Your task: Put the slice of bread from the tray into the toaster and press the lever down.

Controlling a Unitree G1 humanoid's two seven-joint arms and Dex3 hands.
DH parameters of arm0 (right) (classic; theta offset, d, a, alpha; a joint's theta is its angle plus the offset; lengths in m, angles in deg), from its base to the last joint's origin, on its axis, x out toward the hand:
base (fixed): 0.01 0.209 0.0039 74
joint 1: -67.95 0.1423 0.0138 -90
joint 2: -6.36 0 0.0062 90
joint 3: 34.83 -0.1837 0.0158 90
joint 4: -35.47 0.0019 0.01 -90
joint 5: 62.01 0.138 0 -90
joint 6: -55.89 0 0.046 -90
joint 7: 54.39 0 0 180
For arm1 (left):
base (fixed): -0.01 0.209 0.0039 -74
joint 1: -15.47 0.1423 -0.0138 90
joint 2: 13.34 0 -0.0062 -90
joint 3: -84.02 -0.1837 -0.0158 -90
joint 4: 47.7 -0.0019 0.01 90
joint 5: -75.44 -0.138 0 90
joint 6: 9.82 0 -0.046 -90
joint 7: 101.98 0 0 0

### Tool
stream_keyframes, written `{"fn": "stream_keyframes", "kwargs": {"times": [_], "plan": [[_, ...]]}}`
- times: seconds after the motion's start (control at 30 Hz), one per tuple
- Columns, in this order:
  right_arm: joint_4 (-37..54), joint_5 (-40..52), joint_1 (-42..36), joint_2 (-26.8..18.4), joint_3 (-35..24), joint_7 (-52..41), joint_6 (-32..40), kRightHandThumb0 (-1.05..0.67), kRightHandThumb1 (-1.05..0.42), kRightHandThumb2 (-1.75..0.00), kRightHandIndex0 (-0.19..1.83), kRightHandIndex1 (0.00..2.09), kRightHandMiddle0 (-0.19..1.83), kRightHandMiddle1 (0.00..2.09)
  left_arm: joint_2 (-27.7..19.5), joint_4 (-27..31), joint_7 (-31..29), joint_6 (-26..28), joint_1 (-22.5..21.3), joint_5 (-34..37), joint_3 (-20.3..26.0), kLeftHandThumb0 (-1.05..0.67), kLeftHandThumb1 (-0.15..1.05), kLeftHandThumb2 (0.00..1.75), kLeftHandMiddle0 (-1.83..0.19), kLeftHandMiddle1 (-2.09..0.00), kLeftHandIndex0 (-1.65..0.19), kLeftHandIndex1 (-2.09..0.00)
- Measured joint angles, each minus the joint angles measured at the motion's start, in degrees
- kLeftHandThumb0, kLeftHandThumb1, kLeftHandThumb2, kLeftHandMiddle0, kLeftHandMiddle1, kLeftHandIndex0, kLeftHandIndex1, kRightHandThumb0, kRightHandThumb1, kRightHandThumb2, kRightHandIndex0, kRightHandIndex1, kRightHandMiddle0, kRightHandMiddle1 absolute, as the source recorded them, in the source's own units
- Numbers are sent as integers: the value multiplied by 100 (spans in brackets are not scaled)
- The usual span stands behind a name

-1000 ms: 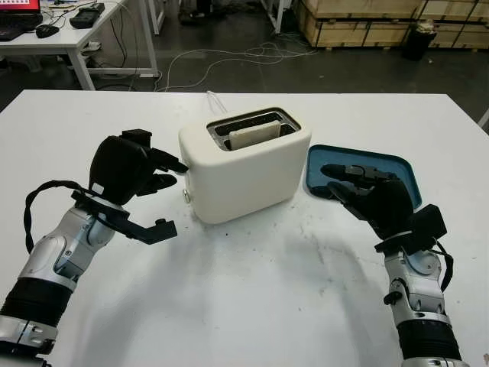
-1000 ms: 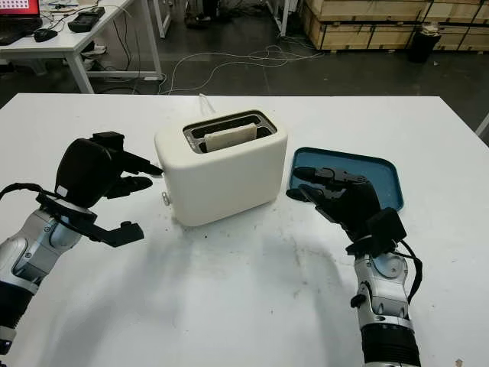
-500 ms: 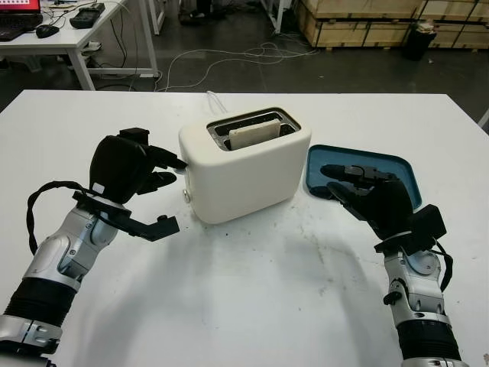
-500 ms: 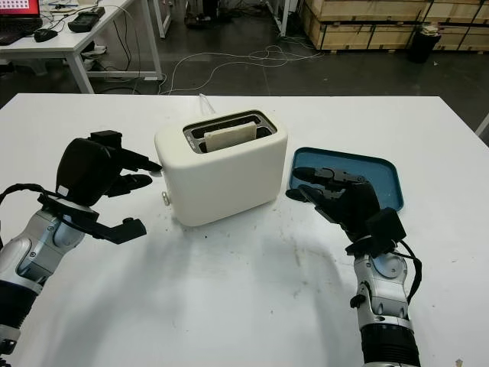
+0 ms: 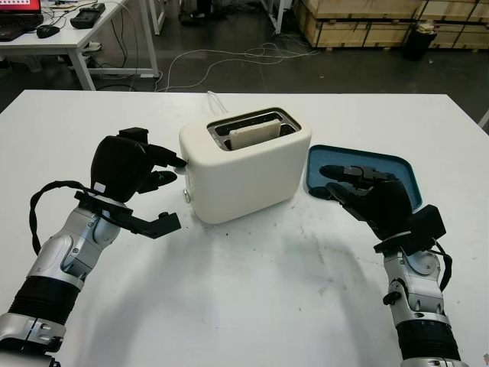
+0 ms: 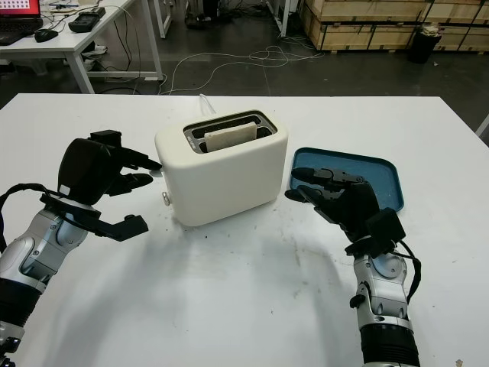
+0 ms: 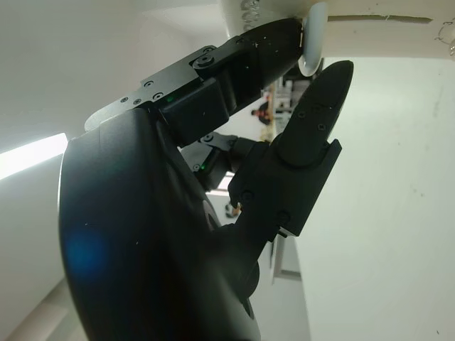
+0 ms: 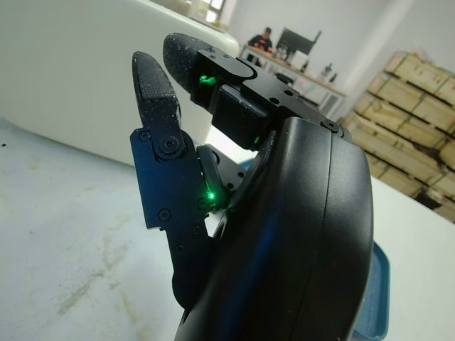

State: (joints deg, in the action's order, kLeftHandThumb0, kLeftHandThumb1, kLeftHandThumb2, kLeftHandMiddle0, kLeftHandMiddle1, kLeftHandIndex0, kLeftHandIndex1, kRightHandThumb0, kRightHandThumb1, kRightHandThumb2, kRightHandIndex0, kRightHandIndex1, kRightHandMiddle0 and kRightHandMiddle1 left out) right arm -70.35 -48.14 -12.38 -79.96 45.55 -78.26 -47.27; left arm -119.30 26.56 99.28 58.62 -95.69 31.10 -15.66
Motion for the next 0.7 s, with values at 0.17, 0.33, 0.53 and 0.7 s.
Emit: {"fn": "stream_keyframes", "kwargs": {"times": [0.17, 0.33, 0.53, 0.7], "plan": [[0, 0, -3, 0, 5, 0, 0, -49, -92, 0, 124, 0, 116, 0, -3, 8, -96, 3, -9, 2, -7, -31, 70, 2, -78, -171, -134, -3], [0, 0, -3, 0, 4, -5, 0, -48, -92, 0, 125, 0, 116, 0, -64, -18, -161, -16, -27, 0, -86, -29, 70, 1, -82, -164, -137, -5], [0, 0, -5, 0, 3, -37, 0, -49, -91, 0, 125, 0, 116, 0, -87, -314, -177, -143, -49, 4, -295, -22, 66, 0, -84, -157, -137, -4], [0, 0, -20, 0, 1, -37, 1, -49, -91, 0, 124, 0, 116, 0, -60, -565, -395, -153, -44, 176, -547, -22, 72, 2, -76, -155, -132, -1]]}}
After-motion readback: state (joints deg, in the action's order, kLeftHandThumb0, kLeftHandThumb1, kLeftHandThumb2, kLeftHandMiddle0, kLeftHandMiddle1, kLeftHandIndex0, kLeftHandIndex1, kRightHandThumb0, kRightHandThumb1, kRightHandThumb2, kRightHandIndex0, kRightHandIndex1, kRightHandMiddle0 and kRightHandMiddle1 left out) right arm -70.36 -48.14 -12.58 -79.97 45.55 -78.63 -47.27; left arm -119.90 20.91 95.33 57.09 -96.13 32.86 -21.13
